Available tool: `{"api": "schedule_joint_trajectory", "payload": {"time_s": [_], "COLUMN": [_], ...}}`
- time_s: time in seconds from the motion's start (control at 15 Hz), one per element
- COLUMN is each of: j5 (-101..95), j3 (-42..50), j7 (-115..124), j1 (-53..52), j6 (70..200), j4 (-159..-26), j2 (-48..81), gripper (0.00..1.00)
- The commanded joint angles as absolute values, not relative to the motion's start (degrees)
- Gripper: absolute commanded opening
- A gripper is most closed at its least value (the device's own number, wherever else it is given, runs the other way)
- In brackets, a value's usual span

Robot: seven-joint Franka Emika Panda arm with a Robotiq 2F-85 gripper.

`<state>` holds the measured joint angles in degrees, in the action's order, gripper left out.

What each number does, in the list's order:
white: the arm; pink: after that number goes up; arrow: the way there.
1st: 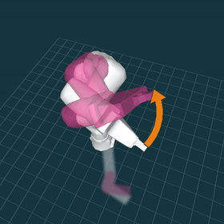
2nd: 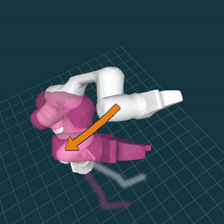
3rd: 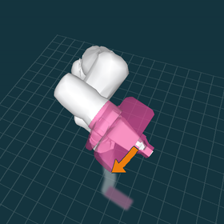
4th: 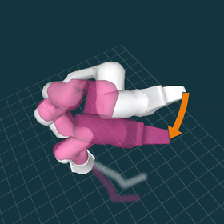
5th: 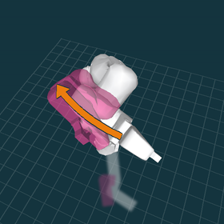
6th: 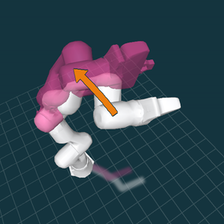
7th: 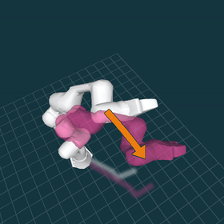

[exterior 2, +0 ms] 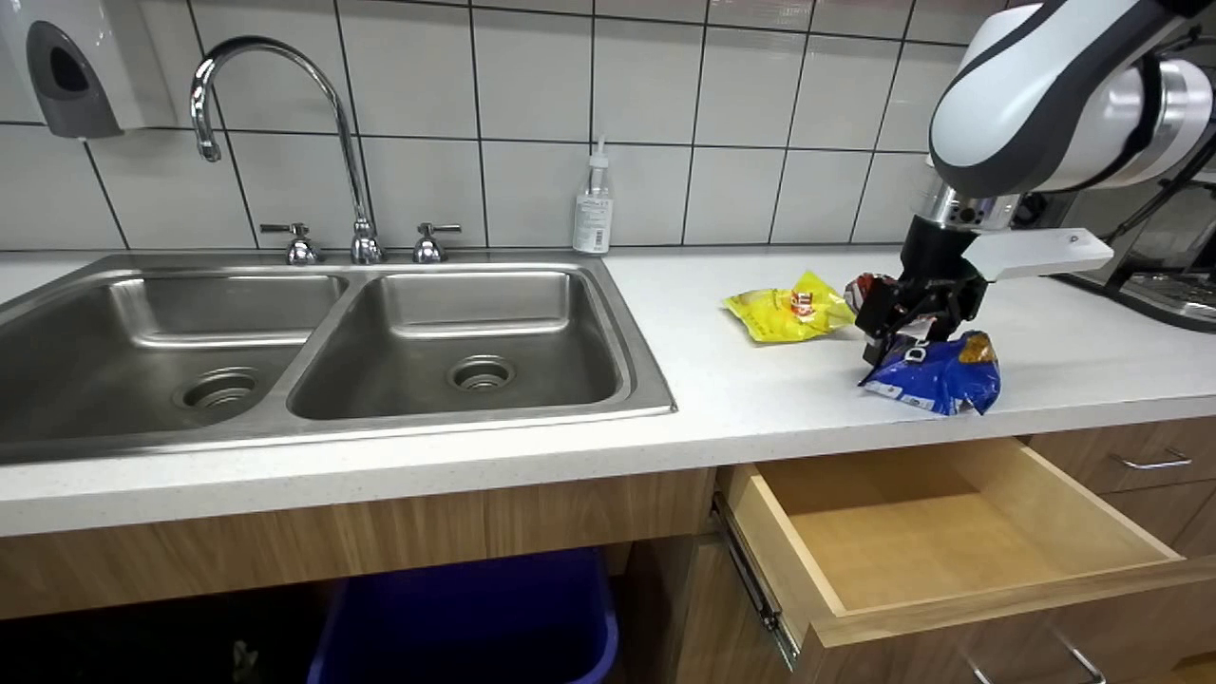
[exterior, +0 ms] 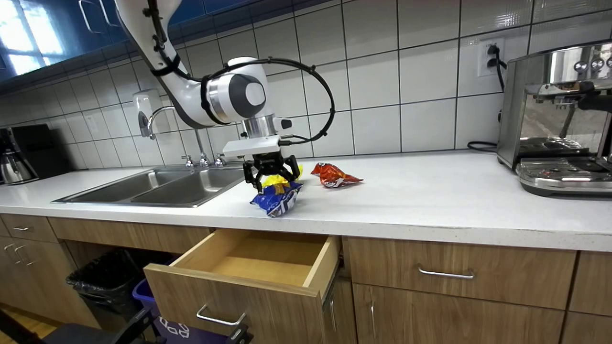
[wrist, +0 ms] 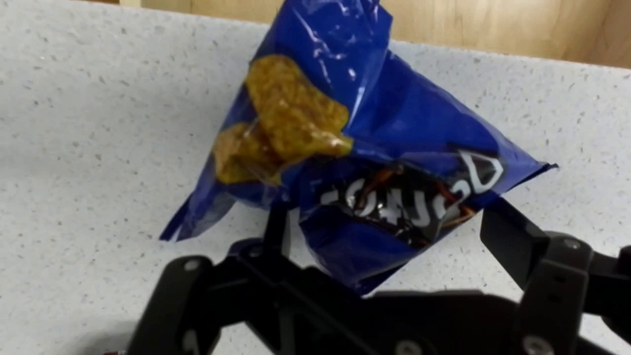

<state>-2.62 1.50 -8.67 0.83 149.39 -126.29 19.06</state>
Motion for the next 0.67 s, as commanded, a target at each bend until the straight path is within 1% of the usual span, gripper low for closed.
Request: {"api": "schedule_joint_trajectory", "payload": {"time_s": [0.0,0.6], "j5": [-4.42,-7.15], "j3": [1.70,3.48], "j7": [-8.48,-7.15], "j1": [1.15,1.08], "j6": [148.53,149.16], "j4": [-129.11,-134.08], "j2": [16.30,12.80], "gripper": [1.00,1.00]}}
